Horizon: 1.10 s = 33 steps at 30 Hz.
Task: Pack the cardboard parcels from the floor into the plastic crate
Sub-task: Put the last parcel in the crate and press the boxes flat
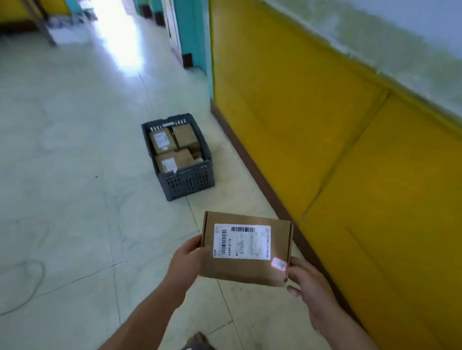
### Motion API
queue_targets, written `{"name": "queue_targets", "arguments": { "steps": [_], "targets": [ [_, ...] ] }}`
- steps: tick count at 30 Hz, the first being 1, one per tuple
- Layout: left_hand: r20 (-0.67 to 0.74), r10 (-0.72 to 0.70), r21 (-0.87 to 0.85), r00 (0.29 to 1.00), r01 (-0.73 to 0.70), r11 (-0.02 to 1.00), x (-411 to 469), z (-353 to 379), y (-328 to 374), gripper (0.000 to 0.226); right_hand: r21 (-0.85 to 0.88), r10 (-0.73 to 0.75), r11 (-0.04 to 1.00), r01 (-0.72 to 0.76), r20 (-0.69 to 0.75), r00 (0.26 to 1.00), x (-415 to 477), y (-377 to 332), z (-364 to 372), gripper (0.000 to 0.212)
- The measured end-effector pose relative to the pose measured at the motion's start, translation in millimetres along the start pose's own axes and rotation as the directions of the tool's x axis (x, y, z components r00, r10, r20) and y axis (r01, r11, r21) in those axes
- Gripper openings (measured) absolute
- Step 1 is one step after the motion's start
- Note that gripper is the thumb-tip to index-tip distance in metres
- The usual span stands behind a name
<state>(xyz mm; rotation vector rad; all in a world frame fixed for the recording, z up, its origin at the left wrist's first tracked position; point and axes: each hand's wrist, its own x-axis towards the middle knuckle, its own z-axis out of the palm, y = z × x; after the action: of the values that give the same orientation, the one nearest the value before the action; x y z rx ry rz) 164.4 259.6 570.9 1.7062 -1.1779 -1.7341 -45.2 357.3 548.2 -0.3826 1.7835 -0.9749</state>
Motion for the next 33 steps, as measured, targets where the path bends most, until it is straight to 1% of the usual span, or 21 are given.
{"name": "queue_targets", "arguments": {
  "steps": [2,5,7,9,10,14,17,20,24,26,29,30,33],
  "targets": [
    [-0.054,0.025,-0.05,0.998,-0.028,0.998,2,-38,21,0.023,-0.012,-0.033,0.999,0.033,0.036,0.999,2,-33,37,0.025],
    [-0.113,0.029,-0.111,0.993,-0.042,0.993,9,-93,44,0.035,-0.026,-0.053,0.998,0.055,0.085,0.995,7,-78,92,0.022],
    [-0.126,0.027,-0.127,0.992,-0.043,0.991,19,-127,57,0.041,-0.044,-0.07,0.996,0.075,0.114,0.991,10,-105,127,0.02],
    [-0.141,0.017,-0.151,0.99,-0.038,0.988,33,-155,68,0.053,-0.072,-0.082,0.993,0.093,0.144,0.986,18,-130,158,0.021],
    [-0.151,0.015,-0.159,0.988,-0.039,0.986,42,-168,74,0.055,-0.081,-0.083,0.992,0.096,0.155,0.984,24,-140,172,0.021],
    [-0.187,-0.004,-0.176,0.982,-0.03,0.984,82,-204,98,0.051,-0.087,-0.075,0.992,0.091,0.173,0.982,53,-174,222,0.023],
    [-0.207,-0.005,-0.164,0.978,-0.03,0.986,128,-227,116,0.057,-0.078,-0.061,0.994,0.076,0.182,0.981,90,-199,257,0.023],
    [-0.237,0.007,-0.154,0.972,-0.044,0.987,182,-251,137,0.042,-0.08,-0.051,0.995,0.068,0.196,0.979,136,-227,294,0.023],
    [-0.267,0.003,-0.138,0.964,-0.041,0.99,259,-288,180,0.036,-0.052,-0.036,0.997,0.051,0.254,0.967,203,-274,347,0.011],
    [-0.275,-0.015,-0.128,0.961,-0.021,0.992,288,-307,205,0.04,-0.056,-0.02,0.998,0.036,0.269,0.963,230,-297,373,0.011],
    [-0.28,-0.038,-0.117,0.959,0.005,0.993,333,-338,240,0.057,-0.061,0.001,0.998,0.017,0.282,0.959,272,-332,413,0.021],
    [-0.275,-0.042,-0.107,0.96,0.013,0.994,348,-348,250,0.057,-0.064,0.005,0.998,0.013,0.285,0.958,284,-343,425,0.022],
    [-0.264,-0.031,-0.092,0.964,0.007,0.996,398,-373,273,0.037,-0.063,0.009,0.998,0.009,0.284,0.959,315,-375,460,0.024]
  ]
}}
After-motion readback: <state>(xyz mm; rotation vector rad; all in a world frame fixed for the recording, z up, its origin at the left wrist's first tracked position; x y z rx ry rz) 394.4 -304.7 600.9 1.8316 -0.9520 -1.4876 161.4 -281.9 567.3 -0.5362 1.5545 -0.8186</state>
